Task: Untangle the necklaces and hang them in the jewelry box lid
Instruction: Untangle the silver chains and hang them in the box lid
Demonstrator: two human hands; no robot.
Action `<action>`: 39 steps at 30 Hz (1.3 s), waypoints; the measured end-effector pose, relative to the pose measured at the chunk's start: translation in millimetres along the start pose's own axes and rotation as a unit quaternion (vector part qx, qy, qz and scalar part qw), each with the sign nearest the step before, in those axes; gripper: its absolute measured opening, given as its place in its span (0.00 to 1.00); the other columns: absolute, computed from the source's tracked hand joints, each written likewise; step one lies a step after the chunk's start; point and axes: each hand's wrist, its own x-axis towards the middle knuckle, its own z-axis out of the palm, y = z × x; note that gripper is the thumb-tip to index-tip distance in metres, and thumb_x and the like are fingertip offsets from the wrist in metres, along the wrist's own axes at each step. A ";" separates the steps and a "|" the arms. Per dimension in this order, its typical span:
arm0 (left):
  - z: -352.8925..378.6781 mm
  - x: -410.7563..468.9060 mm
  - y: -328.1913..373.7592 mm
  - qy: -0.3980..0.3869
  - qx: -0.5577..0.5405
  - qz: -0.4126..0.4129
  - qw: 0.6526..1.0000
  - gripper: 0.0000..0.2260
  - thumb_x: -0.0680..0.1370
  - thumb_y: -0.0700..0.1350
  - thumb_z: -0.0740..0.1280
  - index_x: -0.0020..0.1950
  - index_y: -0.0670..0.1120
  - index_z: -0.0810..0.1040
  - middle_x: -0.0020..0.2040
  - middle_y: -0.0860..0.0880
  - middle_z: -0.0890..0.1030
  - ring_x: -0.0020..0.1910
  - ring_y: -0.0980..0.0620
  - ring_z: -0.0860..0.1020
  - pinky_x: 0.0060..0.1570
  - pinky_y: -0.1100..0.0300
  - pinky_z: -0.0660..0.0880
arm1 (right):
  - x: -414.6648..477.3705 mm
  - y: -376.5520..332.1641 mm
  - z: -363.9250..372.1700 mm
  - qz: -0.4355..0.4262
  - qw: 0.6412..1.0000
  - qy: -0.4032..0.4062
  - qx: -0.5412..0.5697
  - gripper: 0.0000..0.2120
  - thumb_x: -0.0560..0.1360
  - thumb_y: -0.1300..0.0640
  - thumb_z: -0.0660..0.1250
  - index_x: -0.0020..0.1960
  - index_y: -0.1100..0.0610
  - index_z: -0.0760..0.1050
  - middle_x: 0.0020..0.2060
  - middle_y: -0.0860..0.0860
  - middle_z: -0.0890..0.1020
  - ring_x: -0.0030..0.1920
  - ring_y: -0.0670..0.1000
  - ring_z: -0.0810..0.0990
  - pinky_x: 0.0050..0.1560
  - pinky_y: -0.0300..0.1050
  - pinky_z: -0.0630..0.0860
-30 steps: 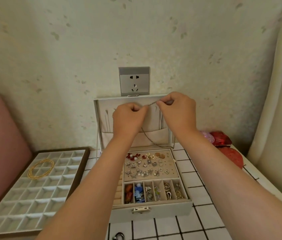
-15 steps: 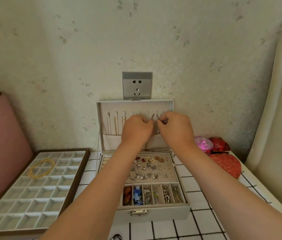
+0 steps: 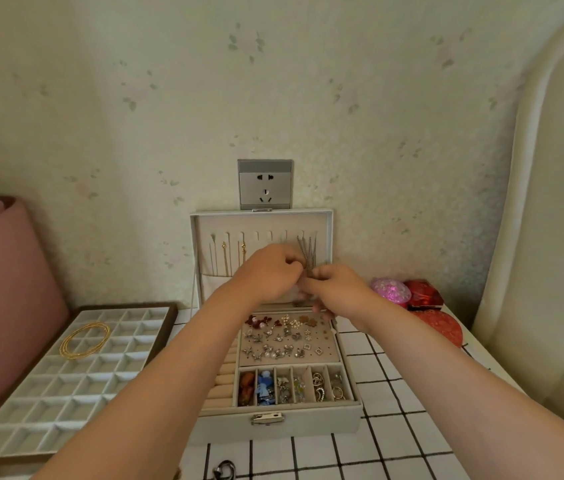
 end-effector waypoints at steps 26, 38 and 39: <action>25.8 -14.4 -25.8 0.166 0.219 0.095 0.957 0.13 0.77 0.43 0.63 0.59 0.49 0.82 0.53 0.50 0.82 0.57 0.48 0.75 0.49 0.53 0.76 | 3.6 -43.4 -38.1 -0.065 0.983 0.048 -0.167 0.05 0.79 0.59 0.68 0.48 0.59 0.81 0.38 0.53 0.86 0.29 0.49 0.82 0.29 0.44 0.80; 26.6 -15.0 -28.1 0.140 0.272 0.081 0.949 0.15 0.77 0.48 0.61 0.59 0.49 0.82 0.57 0.48 0.78 0.63 0.46 0.69 0.59 0.52 0.65 | 26.7 -39.7 -13.3 -0.173 0.957 0.173 -0.159 0.05 0.76 0.60 0.70 0.49 0.55 0.84 0.39 0.48 0.86 0.28 0.46 0.81 0.37 0.40 0.80; 26.0 -15.1 -28.9 0.138 0.269 0.083 0.950 0.15 0.77 0.48 0.61 0.59 0.49 0.82 0.57 0.49 0.78 0.63 0.46 0.69 0.60 0.52 0.65 | 27.8 -34.6 -11.0 -0.176 0.952 0.167 -0.188 0.06 0.76 0.60 0.70 0.51 0.55 0.85 0.41 0.47 0.85 0.30 0.44 0.79 0.42 0.40 0.80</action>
